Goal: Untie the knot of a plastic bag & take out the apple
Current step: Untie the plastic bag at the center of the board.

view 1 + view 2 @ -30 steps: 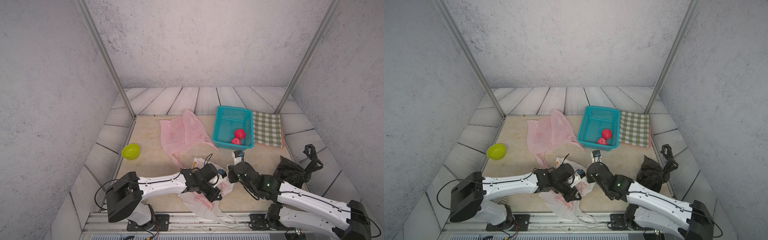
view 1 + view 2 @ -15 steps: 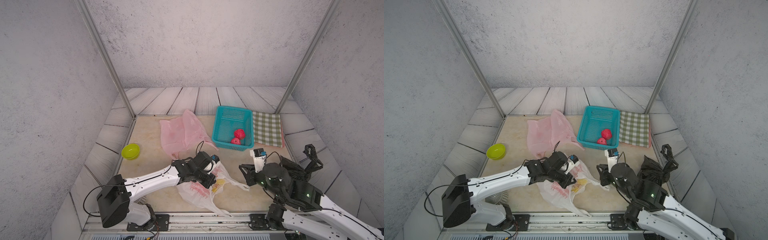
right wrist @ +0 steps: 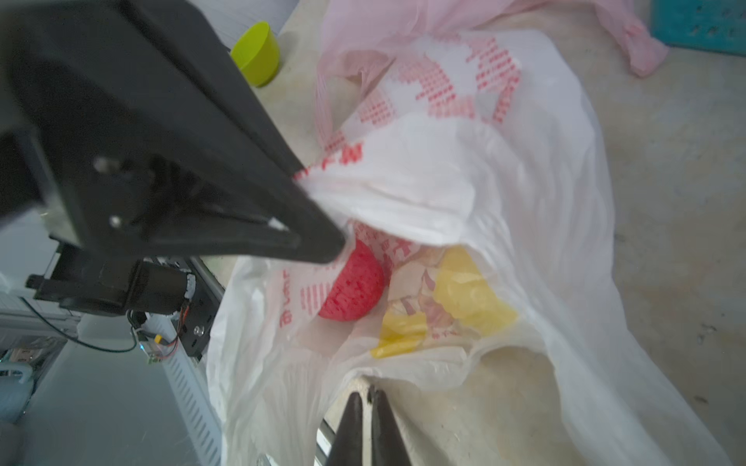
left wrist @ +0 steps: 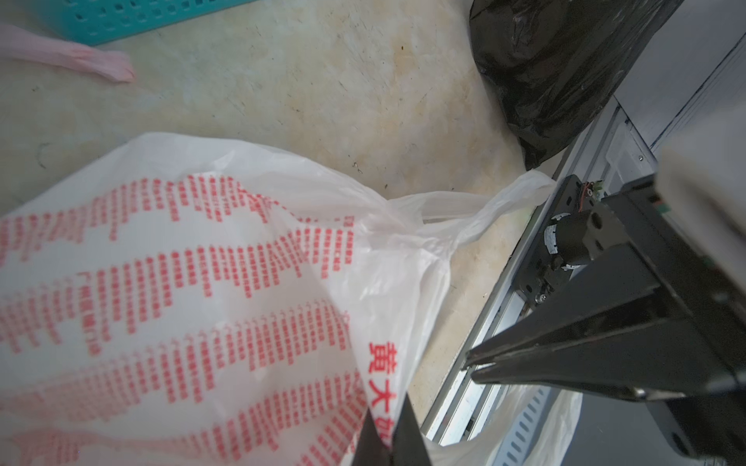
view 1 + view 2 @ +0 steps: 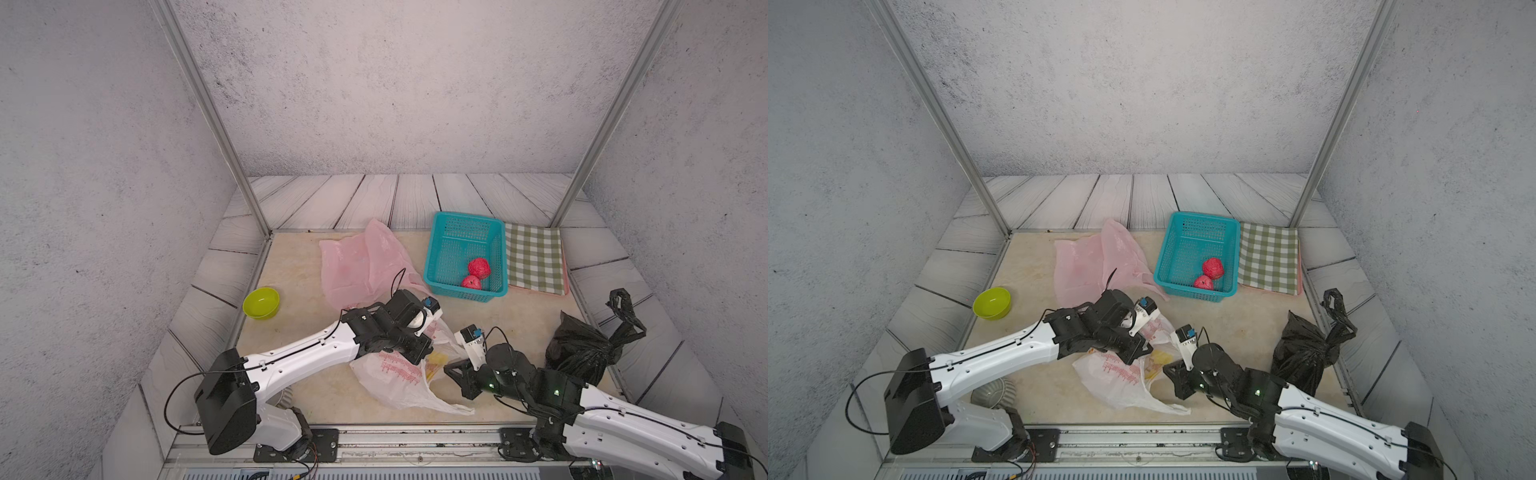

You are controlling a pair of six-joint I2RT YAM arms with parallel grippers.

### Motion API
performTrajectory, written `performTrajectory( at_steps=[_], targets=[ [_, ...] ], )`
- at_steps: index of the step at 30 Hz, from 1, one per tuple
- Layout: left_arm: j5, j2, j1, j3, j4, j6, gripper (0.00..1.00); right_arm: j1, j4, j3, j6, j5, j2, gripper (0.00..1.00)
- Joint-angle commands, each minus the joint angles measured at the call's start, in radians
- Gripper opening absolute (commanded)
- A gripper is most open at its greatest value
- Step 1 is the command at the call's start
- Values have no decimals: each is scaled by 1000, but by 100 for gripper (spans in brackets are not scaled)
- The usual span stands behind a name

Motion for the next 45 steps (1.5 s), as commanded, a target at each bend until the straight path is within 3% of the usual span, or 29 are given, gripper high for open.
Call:
performTrajectory(
  at_steps=[1,4,9,13,19,27,34,38,45],
  targets=[
    [11,11,3,21,-18,14,0,5,228,-53,32,45,64,5],
    [1,14,3,22,-13,10,0,26,410,-126,77,91,130,0],
    [-5,28,7,26,-3,1,0,97,649,-237,99,297,205,0],
    [4,45,7,36,0,1,0,109,754,-244,58,332,272,0],
    [9,53,12,41,-8,2,0,109,678,-149,42,320,440,0],
    [-17,10,55,43,-38,14,0,111,725,-137,153,254,738,0],
    [-95,-44,135,124,-135,69,0,120,668,-174,240,295,791,0],
    [-172,-18,165,269,-224,118,0,138,658,-190,283,317,815,0],
    [-196,46,182,469,-314,165,0,150,630,-183,302,342,814,0]
  ],
)
